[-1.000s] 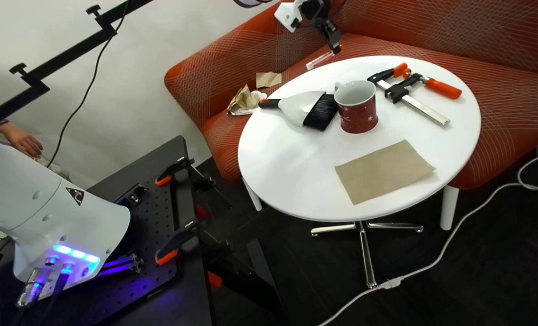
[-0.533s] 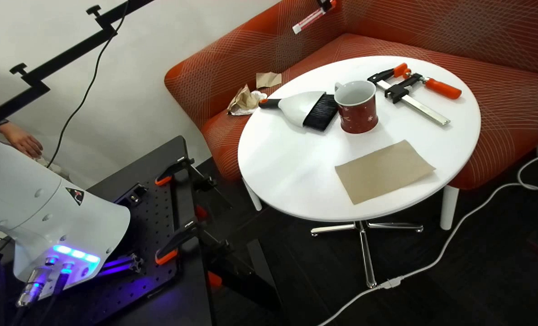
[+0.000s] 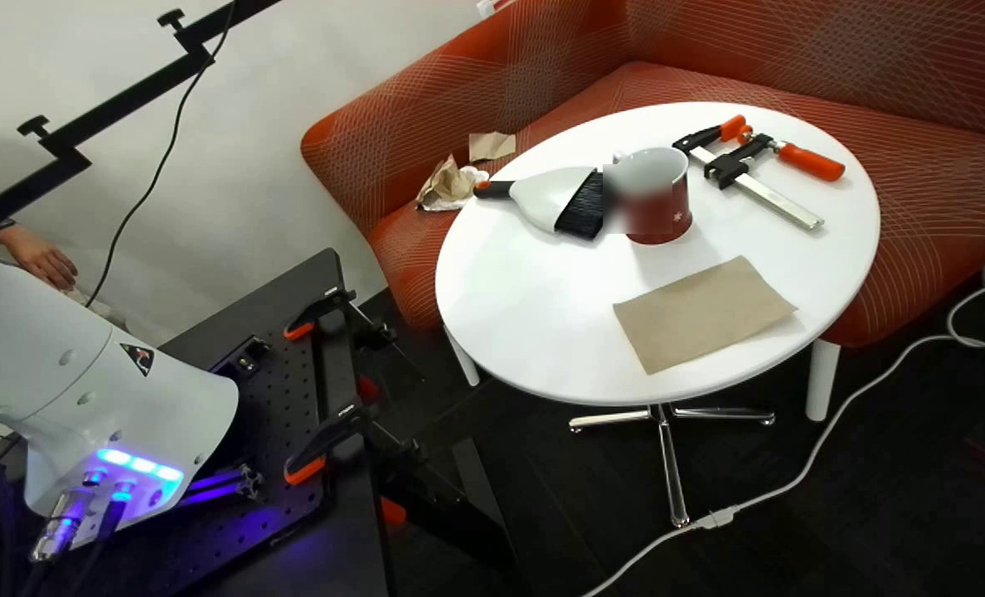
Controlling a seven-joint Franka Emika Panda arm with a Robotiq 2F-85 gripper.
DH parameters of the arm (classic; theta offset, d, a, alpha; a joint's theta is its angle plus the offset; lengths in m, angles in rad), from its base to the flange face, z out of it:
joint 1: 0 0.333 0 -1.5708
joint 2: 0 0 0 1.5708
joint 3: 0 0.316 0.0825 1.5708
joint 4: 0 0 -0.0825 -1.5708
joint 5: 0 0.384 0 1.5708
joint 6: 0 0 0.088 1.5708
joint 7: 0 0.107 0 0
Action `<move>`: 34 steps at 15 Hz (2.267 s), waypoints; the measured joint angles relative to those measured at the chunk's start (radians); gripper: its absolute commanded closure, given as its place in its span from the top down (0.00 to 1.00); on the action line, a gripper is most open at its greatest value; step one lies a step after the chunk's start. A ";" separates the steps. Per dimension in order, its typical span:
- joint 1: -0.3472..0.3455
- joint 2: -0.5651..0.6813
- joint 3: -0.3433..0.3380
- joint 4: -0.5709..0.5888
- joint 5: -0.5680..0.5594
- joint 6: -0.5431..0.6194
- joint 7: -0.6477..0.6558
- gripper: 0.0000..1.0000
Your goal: Put the marker in the mug
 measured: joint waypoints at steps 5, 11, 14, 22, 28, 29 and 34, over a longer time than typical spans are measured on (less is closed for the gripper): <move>-0.018 -0.036 0.019 -0.041 0.000 -0.001 -0.007 0.19; -0.022 -0.033 0.017 -0.042 -0.108 0.013 0.098 0.05; -0.020 -0.030 0.001 -0.040 -0.309 0.042 0.321 0.05; -0.025 -0.003 -0.015 -0.021 -0.732 0.015 0.829 0.05; -0.026 0.062 0.000 0.023 -1.022 -0.140 1.209 0.05; -0.027 0.074 0.008 0.030 -1.061 -0.182 1.266 0.05; -0.034 0.146 0.066 0.059 -1.199 -0.403 1.500 0.05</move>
